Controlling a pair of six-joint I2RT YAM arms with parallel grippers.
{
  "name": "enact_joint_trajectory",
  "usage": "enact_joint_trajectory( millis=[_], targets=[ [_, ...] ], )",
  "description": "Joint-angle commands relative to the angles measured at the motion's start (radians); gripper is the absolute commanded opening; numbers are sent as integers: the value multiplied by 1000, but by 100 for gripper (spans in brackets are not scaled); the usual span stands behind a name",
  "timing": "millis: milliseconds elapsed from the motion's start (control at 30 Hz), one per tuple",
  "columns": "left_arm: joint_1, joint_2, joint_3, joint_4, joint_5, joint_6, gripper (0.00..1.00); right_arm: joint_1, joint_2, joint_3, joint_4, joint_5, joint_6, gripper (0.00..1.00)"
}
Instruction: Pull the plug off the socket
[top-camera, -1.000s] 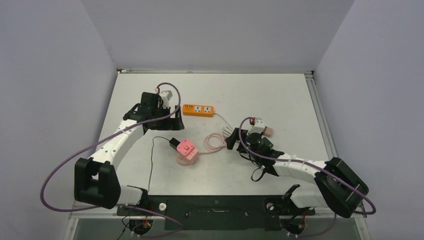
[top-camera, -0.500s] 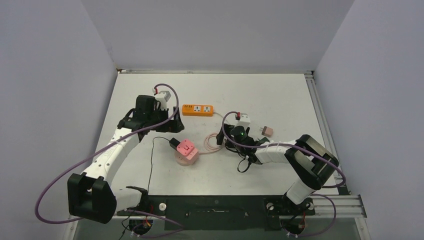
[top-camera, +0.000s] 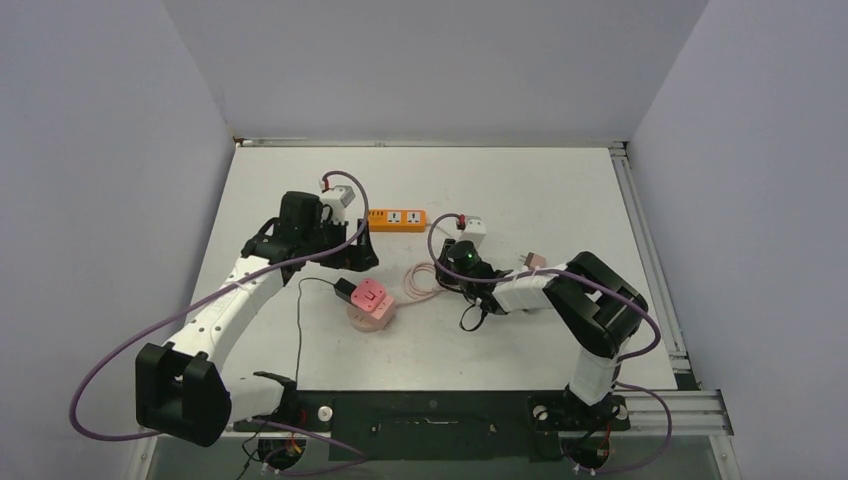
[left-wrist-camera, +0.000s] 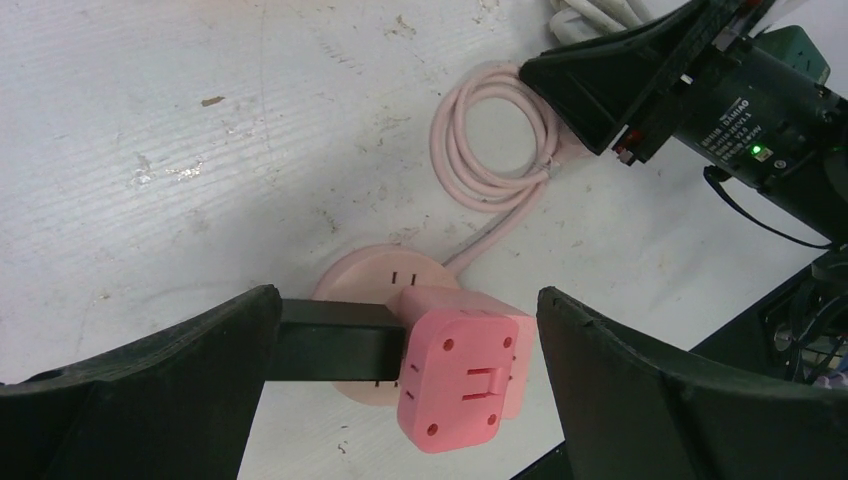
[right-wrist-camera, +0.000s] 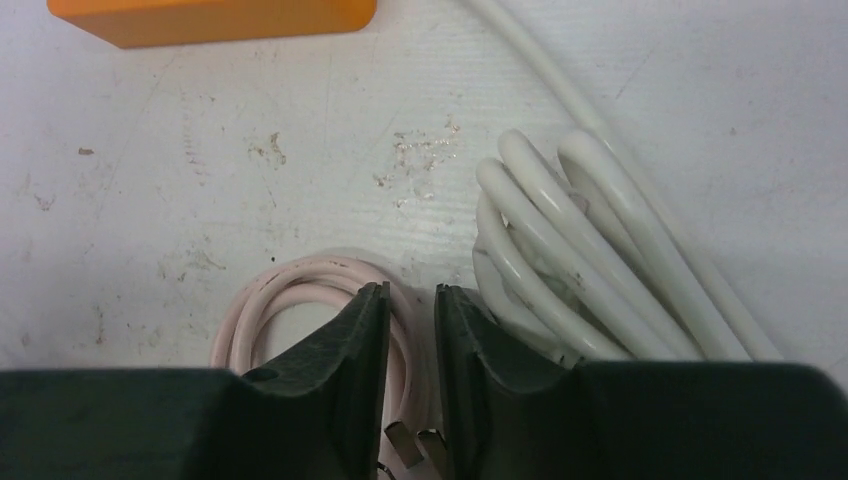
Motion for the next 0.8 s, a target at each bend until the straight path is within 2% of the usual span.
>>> enact_joint_trajectory(
  millis=[0, 200, 333, 600, 767],
  targets=[
    [-22, 5, 5, 49, 67, 24, 98, -31, 28, 75, 12, 14, -48, 18],
    [-74, 16, 6, 49, 81, 36, 98, -139, 73, 146, 42, -116, -111, 6],
    [-82, 17, 7, 58, 76, 35, 98, -203, 97, 204, 21, -198, -145, 5],
    [-76, -31, -10, 68, -53, 13, 98, -196, 15, 157, -12, -281, -157, 28],
    [-64, -42, -12, 76, -64, 2, 97, -152, -78, 103, -84, -239, -139, 40]
  ],
)
